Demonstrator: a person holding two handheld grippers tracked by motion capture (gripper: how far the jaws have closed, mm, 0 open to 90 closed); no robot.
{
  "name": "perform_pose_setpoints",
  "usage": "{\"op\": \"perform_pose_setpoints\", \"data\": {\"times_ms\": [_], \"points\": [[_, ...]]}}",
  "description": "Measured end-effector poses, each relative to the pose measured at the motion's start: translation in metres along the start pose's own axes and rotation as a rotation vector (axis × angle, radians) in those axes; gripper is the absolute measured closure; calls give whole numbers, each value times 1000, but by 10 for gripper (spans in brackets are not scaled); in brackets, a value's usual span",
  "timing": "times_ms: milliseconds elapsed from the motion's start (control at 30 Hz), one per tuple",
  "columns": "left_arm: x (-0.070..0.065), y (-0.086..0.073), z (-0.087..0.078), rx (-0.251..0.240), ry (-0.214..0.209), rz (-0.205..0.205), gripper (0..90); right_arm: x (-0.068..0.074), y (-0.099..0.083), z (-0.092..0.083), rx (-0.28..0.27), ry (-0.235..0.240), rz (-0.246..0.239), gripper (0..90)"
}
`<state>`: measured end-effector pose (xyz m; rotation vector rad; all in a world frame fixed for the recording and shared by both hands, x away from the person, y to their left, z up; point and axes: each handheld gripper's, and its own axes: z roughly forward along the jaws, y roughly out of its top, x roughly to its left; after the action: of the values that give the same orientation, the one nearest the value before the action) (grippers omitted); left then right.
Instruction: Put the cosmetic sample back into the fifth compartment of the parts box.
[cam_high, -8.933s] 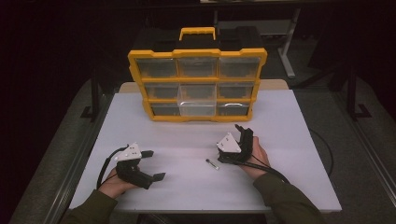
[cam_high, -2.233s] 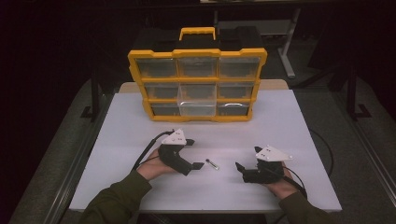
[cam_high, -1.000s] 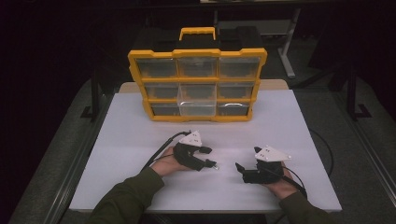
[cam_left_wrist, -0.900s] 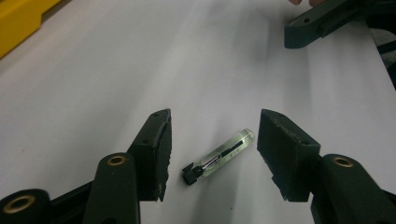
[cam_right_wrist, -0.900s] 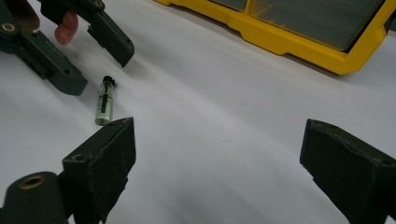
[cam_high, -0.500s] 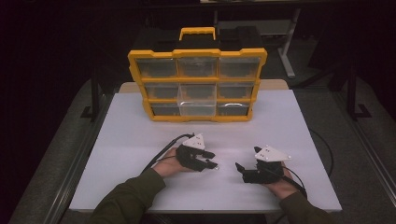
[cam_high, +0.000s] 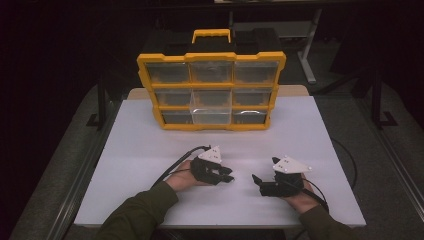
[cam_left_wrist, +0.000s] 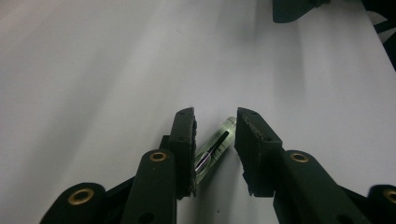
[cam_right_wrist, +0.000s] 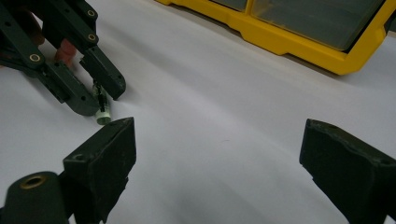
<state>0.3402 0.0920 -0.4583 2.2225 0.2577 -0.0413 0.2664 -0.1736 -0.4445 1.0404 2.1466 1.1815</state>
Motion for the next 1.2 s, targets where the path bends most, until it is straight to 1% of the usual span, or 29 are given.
{"op": "perform_pose_setpoints", "data": {"times_ms": [167, 300, 467, 567, 800, 867, 900, 933, 1067, 1100, 1200], "points": [[1, 0, -1, 2, 0, -2, 730, 0, 0, 0, 3, 1, 2, 101], [1, -1, 0, -1, -4, -9, 757, 0, 0, 0, 2, 2, 1, 101], [2, -1, -1, 0, -1, -8, 790, 0, 0, 0, 2, 4, 3, 101], [3, -1, -1, 7, 0, -4, 798, 0, 0, 0, 3, 4, 4, 101], [2, 0, -1, 1, 4, -11, 800, 0, 0, 0, -1, 3, -3, 101], [3, 0, -1, 7, 4, -5, 802, 0, 0, 0, -1, 3, -1, 101], [3, 0, -2, 7, 5, -8, 803, 0, 0, 0, -1, 3, 0, 101], [3, -1, -1, -1, 1, -24, 803, 0, 0, 0, -1, 3, 0, 101], [5, 0, -4, -5, -1, -31, 806, 0, 0, 0, 0, 4, 2, 101], [7, 0, -7, -8, 5, -16, 806, 0, 0, 0, -1, 4, 0, 102], [7, 1, -10, -12, 8, -18, 807, 0, 0, 0, -1, 4, -1, 101]]}}
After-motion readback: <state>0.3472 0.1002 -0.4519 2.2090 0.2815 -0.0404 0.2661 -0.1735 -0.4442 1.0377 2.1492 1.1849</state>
